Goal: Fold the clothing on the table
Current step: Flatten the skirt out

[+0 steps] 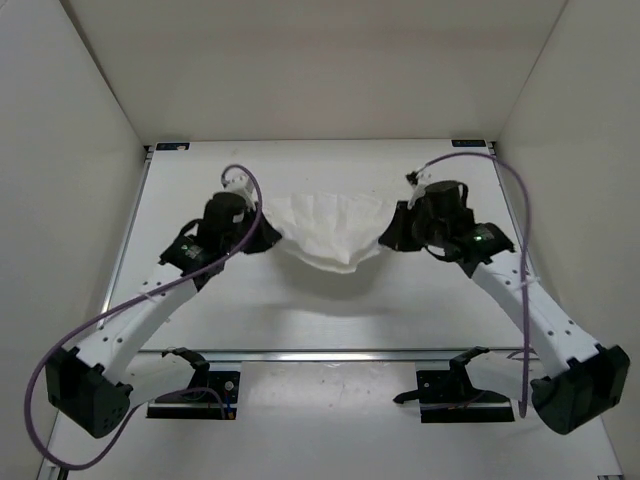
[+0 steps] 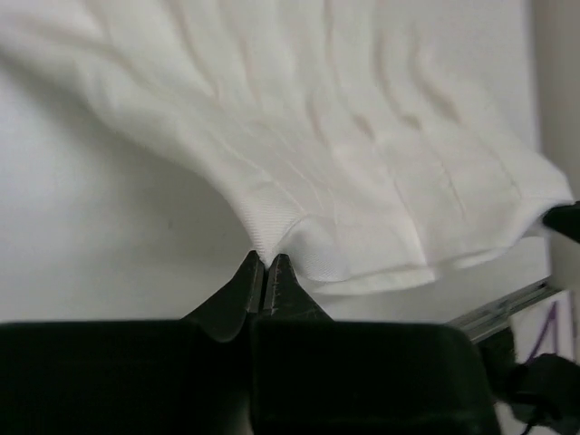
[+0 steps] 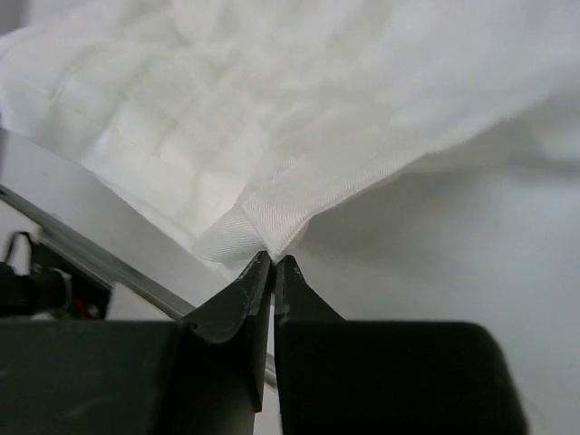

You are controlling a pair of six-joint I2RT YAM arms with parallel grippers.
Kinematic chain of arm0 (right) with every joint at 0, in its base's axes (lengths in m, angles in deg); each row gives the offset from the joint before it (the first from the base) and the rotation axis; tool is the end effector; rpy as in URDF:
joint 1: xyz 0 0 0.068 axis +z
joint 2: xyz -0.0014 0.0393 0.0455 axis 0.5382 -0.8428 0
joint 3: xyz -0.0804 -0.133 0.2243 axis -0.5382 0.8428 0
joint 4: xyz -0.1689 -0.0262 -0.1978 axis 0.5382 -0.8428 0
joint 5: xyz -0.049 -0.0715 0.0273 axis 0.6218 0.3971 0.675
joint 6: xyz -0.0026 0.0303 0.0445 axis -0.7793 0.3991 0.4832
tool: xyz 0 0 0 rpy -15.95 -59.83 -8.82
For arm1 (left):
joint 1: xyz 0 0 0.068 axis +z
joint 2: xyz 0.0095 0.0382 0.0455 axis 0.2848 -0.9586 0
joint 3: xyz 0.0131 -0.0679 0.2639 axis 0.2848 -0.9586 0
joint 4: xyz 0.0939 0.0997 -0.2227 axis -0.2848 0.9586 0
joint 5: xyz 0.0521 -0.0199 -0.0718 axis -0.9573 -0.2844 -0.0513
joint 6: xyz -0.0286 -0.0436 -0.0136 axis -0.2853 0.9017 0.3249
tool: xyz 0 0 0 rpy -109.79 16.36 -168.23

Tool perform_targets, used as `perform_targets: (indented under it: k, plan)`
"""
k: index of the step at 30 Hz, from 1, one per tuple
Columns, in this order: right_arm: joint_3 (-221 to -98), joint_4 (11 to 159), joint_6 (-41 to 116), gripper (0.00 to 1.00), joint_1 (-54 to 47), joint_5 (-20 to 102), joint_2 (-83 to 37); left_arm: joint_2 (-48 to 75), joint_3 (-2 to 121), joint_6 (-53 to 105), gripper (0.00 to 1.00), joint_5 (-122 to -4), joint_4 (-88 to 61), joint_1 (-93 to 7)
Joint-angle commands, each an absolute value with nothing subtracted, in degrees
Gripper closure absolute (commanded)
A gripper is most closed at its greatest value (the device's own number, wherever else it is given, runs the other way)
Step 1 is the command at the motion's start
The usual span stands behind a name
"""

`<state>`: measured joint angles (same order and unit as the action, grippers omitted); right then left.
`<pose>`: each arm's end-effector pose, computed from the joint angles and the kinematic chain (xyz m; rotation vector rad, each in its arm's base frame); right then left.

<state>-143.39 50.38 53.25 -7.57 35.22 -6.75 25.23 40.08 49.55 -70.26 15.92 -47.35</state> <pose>0.2139 0.1092 0.3185 -0.1774 2.3490 0.7002 0.2058 -0.1233 0.2970 -0.0837 2.3052 -0.6311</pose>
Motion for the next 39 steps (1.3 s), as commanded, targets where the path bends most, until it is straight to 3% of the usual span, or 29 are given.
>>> perform_targets:
  k: [1, 5, 9, 15, 18, 24, 26, 28, 30, 33, 39]
  plan:
    - [-154.4, 47.6, 51.5, 1.00, -6.9, 33.1, 0.0, 31.2, 53.7, 44.5, 1.00, -75.2, 25.9, -47.3]
    - [-161.2, 45.3, 52.7, 1.00, -7.2, 29.2, 3.4, 33.9, 66.0, 44.2, 1.00, -74.6, 33.3, -46.7]
    - [-166.5, 43.3, 53.1, 1.00, -7.7, 26.9, 1.2, 33.7, 70.9, 43.1, 1.00, -71.9, 35.9, -42.8]
    - [-172.3, 44.8, 50.7, 1.00, -12.3, 21.0, -12.6, 24.9, 70.6, 39.3, 1.00, -68.5, 33.8, -37.7]
    - [-181.8, 44.5, 49.2, 1.00, -12.1, 21.3, -24.2, 17.4, 75.6, 37.0, 1.00, -67.5, 32.8, -35.5]
    - [-217.1, 36.0, 48.9, 1.00, -12.9, 24.3, -39.6, 4.5, 102.5, 36.1, 1.00, -68.3, 41.3, -30.8]
    - [-219.4, 35.2, 49.1, 1.00, -13.7, 23.0, -41.1, 2.5, 108.3, 35.8, 1.00, -68.5, 42.6, -30.4]
    - [-213.0, 37.7, 49.5, 1.00, -15.4, 21.6, -39.1, 3.7, 105.4, 35.2, 1.00, -68.5, 42.6, -31.0]
    - [-198.6, 43.7, 50.9, 1.00, -17.1, 19.8, -34.6, 7.4, 95.4, 35.7, 1.00, -67.9, 38.7, -31.5]
    - [-181.3, 51.4, 52.4, 1.00, -19.0, 17.5, -31.2, 13.8, 70.9, 38.6, 1.00, -65.1, 28.5, -32.0]
    - [-150.0, 63.4, 56.1, 1.00, -17.0, 20.2, -25.7, 20.0, 35.9, 43.3, 0.98, -62.3, 15.2, -35.5]
